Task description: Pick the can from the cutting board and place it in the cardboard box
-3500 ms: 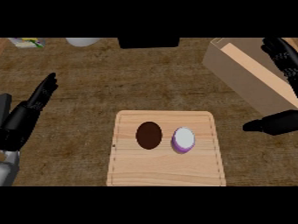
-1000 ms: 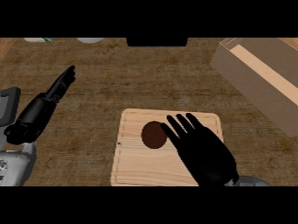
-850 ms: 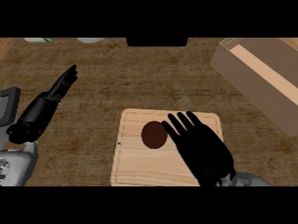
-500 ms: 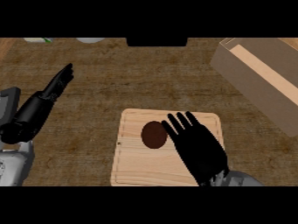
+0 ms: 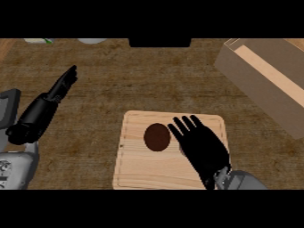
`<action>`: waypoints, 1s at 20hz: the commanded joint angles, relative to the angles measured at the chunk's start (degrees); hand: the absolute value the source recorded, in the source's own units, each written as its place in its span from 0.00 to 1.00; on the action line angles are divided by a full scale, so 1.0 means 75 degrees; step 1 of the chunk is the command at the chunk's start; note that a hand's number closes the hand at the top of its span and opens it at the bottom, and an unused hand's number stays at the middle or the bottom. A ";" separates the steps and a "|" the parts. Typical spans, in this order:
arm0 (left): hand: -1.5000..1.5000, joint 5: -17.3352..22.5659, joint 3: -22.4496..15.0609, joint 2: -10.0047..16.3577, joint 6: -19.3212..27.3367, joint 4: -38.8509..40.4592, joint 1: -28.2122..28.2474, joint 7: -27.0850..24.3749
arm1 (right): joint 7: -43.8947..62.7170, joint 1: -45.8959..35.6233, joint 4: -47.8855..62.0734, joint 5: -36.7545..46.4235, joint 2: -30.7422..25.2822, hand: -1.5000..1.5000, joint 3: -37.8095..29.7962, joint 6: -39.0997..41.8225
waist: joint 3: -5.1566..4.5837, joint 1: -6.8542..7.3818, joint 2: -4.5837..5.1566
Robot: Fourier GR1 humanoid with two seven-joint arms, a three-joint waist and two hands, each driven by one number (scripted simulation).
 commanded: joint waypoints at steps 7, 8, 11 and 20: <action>0.50 -0.0240 -0.0031 -0.0226 -0.0138 -0.0981 0.0848 0.0140 | -0.0877 -0.0090 0.1540 0.0779 0.0313 0.00 -0.0575 -0.0808 | 0.0001 0.0047 -0.0004; 0.50 -0.0437 -0.0002 -0.0406 0.0003 -0.0122 0.0291 -0.0057 | -0.0886 0.0141 0.1057 0.0798 0.0222 0.00 -0.0721 -0.0599 | 0.0000 -0.0003 -0.0001; 0.50 -0.0248 0.0321 -0.0203 -0.0286 -0.0217 -0.0019 0.0216 | -0.0992 0.0414 0.1011 0.1031 0.0393 0.00 -0.0546 -0.0535 | 0.0000 -0.0010 -0.0003; 0.50 -0.0272 0.0239 -0.0363 -0.0333 -0.0648 0.0217 0.0458 | -0.2510 0.0062 0.2046 0.1692 0.0396 1.00 -0.0321 -0.2449 | 0.0001 0.0012 -0.0003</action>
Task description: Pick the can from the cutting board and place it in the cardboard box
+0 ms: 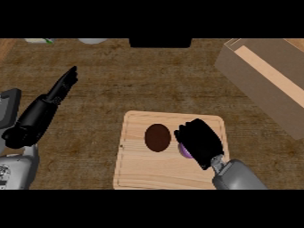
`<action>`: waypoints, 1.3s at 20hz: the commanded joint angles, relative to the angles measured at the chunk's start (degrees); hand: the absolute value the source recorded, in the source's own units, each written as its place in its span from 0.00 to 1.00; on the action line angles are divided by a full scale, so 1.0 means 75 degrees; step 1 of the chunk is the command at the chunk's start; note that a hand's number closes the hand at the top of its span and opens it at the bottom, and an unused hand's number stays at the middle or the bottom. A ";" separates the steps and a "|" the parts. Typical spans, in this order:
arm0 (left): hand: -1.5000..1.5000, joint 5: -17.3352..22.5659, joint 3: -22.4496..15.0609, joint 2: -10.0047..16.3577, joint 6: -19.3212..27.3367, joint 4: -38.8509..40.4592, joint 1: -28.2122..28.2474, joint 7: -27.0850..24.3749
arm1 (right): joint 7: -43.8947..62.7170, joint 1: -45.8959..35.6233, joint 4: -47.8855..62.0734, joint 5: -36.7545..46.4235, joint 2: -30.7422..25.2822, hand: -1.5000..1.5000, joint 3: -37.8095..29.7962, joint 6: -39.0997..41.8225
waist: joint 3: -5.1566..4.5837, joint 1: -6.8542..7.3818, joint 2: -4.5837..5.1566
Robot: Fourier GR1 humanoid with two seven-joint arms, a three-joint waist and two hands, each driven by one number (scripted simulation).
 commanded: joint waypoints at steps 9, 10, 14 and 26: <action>0.50 -0.0487 -0.0127 -0.0339 0.0308 0.0476 -0.0186 -0.0343 | -0.0751 -0.1253 0.0864 -0.0070 0.0888 1.00 -0.1209 -0.1128 | 0.0013 0.0045 0.0050; 0.50 -0.0085 0.0211 -0.0006 -0.0071 0.0458 -0.0537 0.0060 | -0.0803 -0.1326 0.1202 -0.0322 0.0809 1.00 -0.1678 -0.1240 | 0.0016 0.0051 0.0056; 0.50 -0.0261 -0.0156 -0.0308 0.0057 0.0216 -0.0294 -0.0149 | -0.0508 -0.2701 0.3199 -0.0807 0.1369 1.00 -0.3056 -0.1992 | 0.0023 0.0295 0.0145; 0.50 -0.0294 0.0103 -0.0122 -0.0026 0.0480 -0.0290 -0.0193 | 0.0803 -0.4107 0.2432 -0.0412 0.1306 1.00 -0.3944 -0.2931 | 0.0009 -0.0056 0.0005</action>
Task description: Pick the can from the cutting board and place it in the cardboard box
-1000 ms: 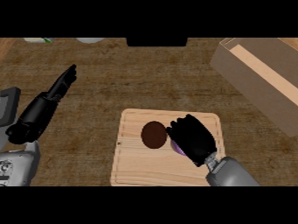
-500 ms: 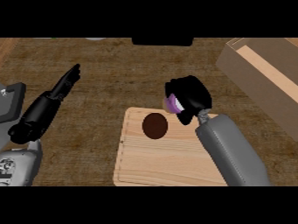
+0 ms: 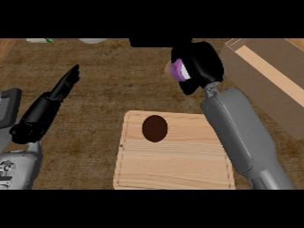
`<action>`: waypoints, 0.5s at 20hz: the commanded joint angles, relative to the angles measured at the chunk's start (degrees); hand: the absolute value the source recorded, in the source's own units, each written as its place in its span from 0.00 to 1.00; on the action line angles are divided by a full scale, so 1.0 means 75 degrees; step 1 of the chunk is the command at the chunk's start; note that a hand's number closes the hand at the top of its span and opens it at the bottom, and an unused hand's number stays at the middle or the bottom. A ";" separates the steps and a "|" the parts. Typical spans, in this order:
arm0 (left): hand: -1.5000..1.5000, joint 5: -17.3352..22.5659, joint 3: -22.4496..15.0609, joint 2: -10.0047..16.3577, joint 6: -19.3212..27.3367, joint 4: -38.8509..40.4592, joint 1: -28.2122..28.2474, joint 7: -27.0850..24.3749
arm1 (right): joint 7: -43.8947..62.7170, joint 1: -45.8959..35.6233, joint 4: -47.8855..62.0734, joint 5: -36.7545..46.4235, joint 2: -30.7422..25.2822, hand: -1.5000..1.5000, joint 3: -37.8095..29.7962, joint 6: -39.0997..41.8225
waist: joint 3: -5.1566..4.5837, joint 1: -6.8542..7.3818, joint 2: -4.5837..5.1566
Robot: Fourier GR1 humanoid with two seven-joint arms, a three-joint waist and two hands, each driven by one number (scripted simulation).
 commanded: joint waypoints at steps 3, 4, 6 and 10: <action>0.50 0.0070 0.0053 0.0068 -0.0096 -0.0147 -0.0025 0.0195 | 0.1147 -0.0568 -0.0146 -0.0378 -0.0309 1.00 -0.1549 -0.0852 | 0.0005 0.0001 0.0006; 0.50 0.0050 0.0074 0.0047 -0.0072 -0.0039 0.0323 -0.0214 | 0.1214 -0.0332 -0.0326 -0.0498 -0.0333 1.00 -0.1656 -0.0852 | 0.0001 -0.0031 -0.0004; 0.50 0.0191 0.0131 0.0214 -0.0270 -0.0457 0.0218 0.0213 | 0.1904 -0.0913 -0.0265 -0.0323 -0.0562 1.00 -0.1931 -0.0649 | 0.0001 0.0031 -0.0024; 0.50 0.0064 0.0027 -0.0040 -0.0078 -0.0154 -0.0063 0.0238 | 0.1648 -0.0904 0.0417 -0.0594 -0.1098 1.00 -0.2652 -0.1360 | 0.0002 0.0025 0.0030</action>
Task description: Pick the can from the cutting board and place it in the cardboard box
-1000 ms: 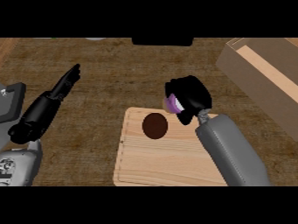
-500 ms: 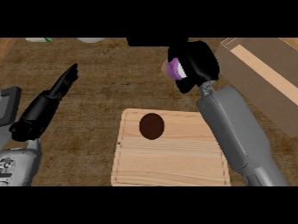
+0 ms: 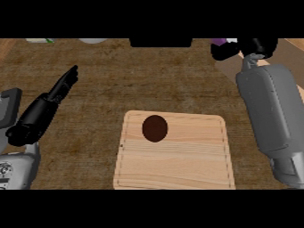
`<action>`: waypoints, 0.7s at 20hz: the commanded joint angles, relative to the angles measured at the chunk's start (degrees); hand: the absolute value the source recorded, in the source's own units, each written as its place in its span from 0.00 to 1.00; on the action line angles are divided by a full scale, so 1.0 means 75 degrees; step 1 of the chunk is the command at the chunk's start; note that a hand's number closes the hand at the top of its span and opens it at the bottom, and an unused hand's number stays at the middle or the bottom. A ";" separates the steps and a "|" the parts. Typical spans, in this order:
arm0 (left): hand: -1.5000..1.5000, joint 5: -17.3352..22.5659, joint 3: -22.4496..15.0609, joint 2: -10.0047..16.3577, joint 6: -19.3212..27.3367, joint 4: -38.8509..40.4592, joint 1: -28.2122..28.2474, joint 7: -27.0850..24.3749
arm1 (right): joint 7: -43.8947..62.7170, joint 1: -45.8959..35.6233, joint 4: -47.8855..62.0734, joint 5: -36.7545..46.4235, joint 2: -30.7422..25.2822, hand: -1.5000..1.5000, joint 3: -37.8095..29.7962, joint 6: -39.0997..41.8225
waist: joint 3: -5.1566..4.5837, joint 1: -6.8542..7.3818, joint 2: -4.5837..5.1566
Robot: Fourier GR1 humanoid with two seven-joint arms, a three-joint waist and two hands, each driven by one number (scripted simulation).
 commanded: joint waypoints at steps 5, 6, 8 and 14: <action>0.50 0.0044 -0.0005 -0.0081 -0.0040 -0.0175 0.0031 0.0091 | -0.0510 -0.0657 0.1638 -0.0637 -0.1576 1.00 -0.1411 -0.0379 | 0.0004 0.0078 0.0029; 0.50 0.0018 -0.0162 -0.0123 -0.0131 -0.0312 0.0252 -0.0024 | -0.0599 -0.0778 0.2226 -0.0399 -0.1701 1.00 -0.1377 -0.0700 | 0.0004 0.0142 0.0048; 0.50 0.0036 0.0039 0.0013 -0.0121 -0.0079 -0.0092 -0.0013 | -0.0901 -0.0789 0.2477 -0.0283 -0.2269 1.00 -0.1237 -0.0097 | 0.0002 0.0079 0.0047; 0.50 -0.0083 -0.0131 -0.0180 -0.0002 -0.0082 -0.0284 0.0123 | -0.1099 -0.0995 0.4180 -0.0362 -0.2928 1.00 -0.1331 0.1367 | 0.0006 0.0184 0.0082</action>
